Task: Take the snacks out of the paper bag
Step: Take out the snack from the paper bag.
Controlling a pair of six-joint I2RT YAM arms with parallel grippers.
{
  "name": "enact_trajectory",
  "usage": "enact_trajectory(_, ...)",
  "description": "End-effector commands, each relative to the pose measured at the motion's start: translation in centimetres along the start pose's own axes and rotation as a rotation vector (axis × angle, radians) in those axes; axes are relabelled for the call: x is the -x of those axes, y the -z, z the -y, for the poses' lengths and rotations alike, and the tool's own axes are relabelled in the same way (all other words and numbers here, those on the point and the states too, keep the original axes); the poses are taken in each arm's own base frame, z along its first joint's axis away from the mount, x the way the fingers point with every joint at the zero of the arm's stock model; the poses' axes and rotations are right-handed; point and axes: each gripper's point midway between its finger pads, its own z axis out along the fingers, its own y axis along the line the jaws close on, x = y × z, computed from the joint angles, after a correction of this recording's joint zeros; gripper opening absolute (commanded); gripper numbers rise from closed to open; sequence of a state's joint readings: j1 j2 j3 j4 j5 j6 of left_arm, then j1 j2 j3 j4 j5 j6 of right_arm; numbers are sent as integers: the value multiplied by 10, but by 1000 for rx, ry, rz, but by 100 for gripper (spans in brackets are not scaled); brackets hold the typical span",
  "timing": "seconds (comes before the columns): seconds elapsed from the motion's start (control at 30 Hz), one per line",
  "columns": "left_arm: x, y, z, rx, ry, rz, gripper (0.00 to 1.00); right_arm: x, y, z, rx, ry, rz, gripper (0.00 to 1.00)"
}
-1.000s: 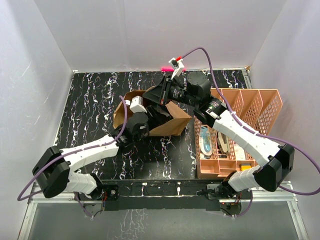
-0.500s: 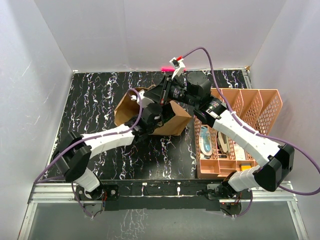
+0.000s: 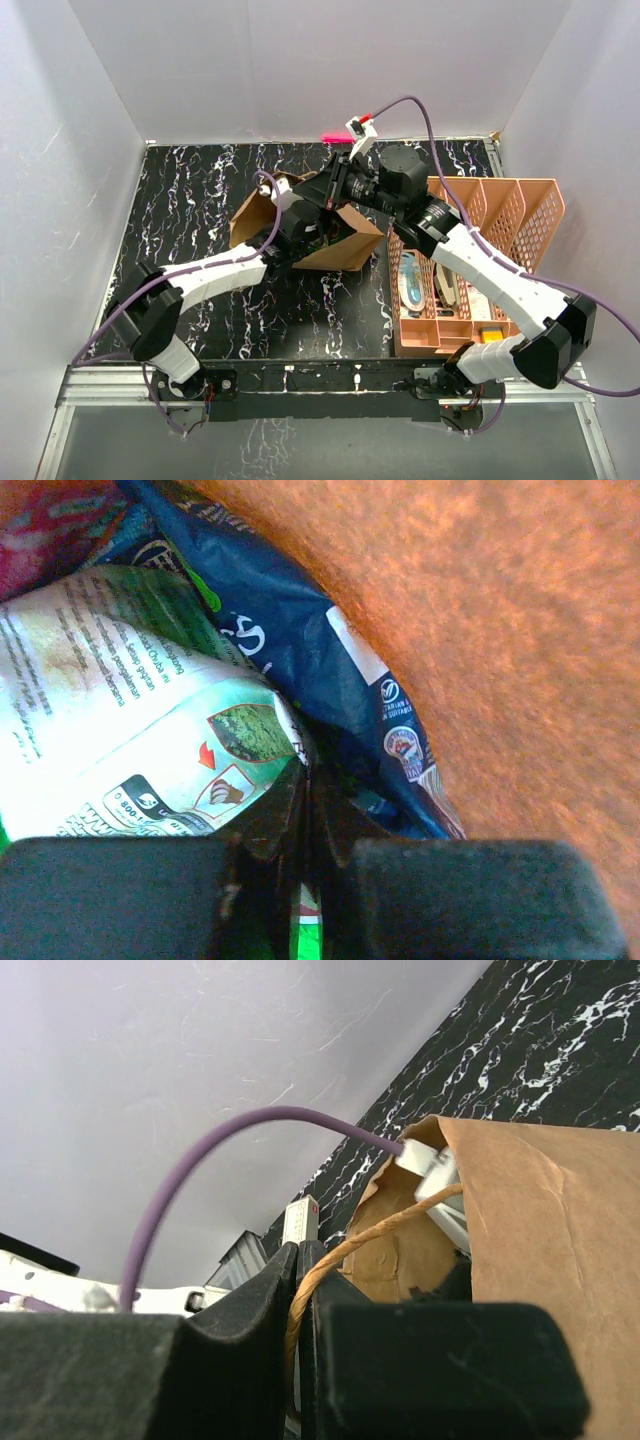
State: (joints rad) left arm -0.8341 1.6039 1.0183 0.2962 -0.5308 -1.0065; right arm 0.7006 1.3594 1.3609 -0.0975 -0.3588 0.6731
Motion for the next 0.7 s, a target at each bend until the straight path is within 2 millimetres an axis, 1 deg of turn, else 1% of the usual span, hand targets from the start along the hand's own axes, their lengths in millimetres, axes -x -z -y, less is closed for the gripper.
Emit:
enact_trajectory(0.0, 49, 38, 29, -101, 25, 59, 0, 28, 23, -32, 61, 64, 120, 8)
enact_trajectory(0.17, 69, 71, 36, -174, 25, 57, 0, 23, 26, -24, 33, 70, 124, 8)
enact_trajectory(0.27, 73, 87, 33, -181, 16, 33, 0, 25, 32, -16, -6, 77, 156, 8)
enact_trajectory(0.4, 79, 104, 29, -186, 33, 18, 0, 31, 38, -16, -22, 92, 189, 8)
enact_trajectory(0.53, 86, 121, 40, -242, 9, -8, 0, 31, 36, -12, -38, 107, 191, 8)
enact_trajectory(0.67, 100, 139, 54, -270, -67, -29, 0, 27, 36, -6, -56, 110, 183, 8)
